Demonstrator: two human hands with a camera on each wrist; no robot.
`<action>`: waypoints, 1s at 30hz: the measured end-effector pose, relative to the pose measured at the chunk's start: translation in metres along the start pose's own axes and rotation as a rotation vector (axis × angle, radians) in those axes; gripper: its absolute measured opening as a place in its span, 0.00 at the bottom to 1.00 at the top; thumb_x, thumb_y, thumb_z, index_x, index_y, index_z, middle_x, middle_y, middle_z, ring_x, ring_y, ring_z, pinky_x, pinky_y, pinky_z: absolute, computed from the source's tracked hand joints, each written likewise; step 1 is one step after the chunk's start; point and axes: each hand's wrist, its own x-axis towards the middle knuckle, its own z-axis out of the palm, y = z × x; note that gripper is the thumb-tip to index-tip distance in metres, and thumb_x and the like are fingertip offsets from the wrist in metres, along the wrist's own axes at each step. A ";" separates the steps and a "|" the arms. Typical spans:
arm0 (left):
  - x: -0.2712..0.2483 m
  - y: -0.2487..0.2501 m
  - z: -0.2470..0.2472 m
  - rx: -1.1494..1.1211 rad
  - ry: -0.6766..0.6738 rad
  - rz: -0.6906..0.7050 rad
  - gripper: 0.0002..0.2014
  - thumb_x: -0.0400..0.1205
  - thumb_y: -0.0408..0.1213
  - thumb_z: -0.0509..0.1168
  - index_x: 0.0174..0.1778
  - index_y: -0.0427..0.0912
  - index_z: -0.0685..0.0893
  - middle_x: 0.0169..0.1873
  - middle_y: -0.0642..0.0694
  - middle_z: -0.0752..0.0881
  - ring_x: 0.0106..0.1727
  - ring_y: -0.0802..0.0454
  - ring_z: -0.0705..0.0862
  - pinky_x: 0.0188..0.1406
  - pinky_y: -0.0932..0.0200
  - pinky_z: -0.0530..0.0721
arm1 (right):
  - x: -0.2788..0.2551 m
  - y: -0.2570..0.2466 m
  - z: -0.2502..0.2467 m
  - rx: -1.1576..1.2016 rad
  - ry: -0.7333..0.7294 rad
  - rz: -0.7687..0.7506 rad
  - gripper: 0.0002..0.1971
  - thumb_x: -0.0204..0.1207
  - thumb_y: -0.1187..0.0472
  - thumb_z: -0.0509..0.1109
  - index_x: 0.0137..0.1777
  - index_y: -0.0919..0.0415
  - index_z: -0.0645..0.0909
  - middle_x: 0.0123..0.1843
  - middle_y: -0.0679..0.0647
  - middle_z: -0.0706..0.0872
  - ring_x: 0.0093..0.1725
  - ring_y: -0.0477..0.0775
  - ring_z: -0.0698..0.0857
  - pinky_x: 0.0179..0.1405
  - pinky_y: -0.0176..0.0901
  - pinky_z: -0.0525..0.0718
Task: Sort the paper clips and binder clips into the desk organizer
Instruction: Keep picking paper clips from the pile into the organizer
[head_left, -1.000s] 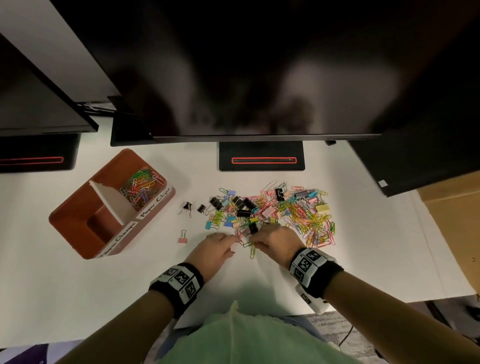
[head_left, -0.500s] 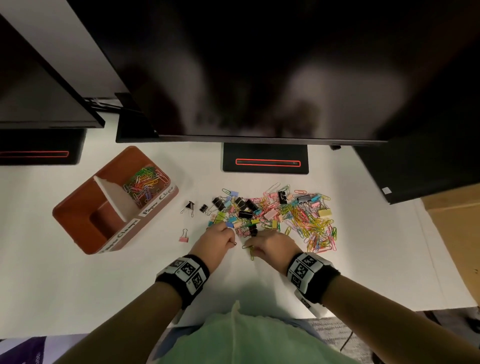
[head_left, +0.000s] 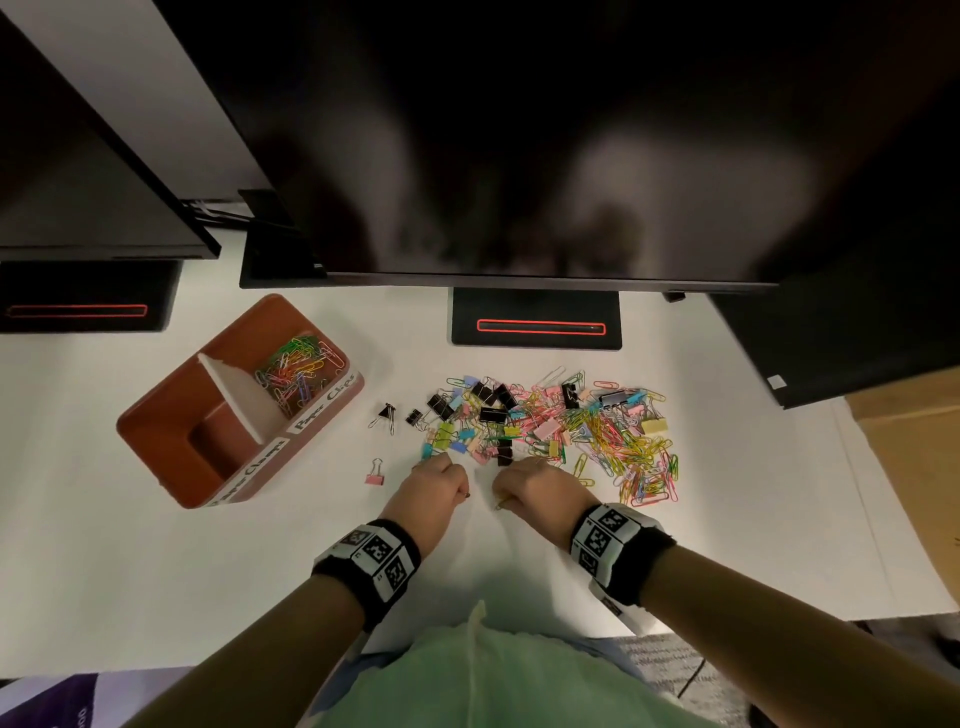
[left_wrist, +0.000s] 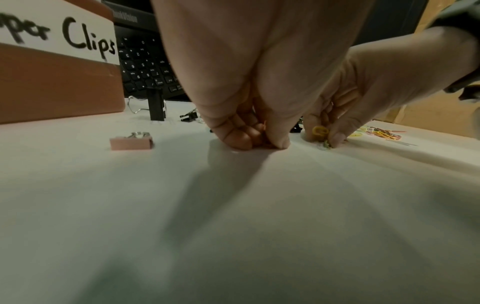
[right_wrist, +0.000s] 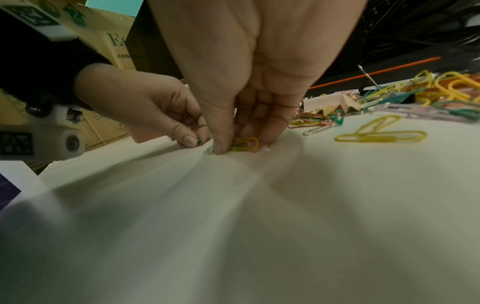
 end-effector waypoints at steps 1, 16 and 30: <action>-0.001 0.000 0.000 0.006 -0.004 0.005 0.07 0.81 0.32 0.61 0.50 0.37 0.83 0.52 0.40 0.80 0.55 0.44 0.78 0.54 0.53 0.79 | 0.001 -0.001 0.000 -0.012 -0.004 0.008 0.07 0.76 0.65 0.64 0.52 0.65 0.81 0.51 0.62 0.85 0.53 0.64 0.81 0.53 0.54 0.81; -0.030 -0.001 -0.065 -0.263 0.238 0.025 0.01 0.79 0.31 0.65 0.44 0.40 0.82 0.40 0.46 0.82 0.41 0.51 0.80 0.42 0.59 0.80 | 0.016 -0.022 -0.021 -0.024 -0.084 0.007 0.08 0.79 0.60 0.64 0.50 0.65 0.81 0.60 0.62 0.83 0.60 0.62 0.80 0.59 0.54 0.79; -0.042 -0.084 -0.202 -0.259 0.553 -0.477 0.12 0.84 0.37 0.58 0.59 0.41 0.83 0.57 0.41 0.85 0.59 0.45 0.82 0.61 0.57 0.74 | 0.183 -0.181 -0.098 0.242 0.189 -0.031 0.17 0.74 0.58 0.72 0.62 0.62 0.78 0.56 0.61 0.86 0.56 0.61 0.84 0.58 0.49 0.81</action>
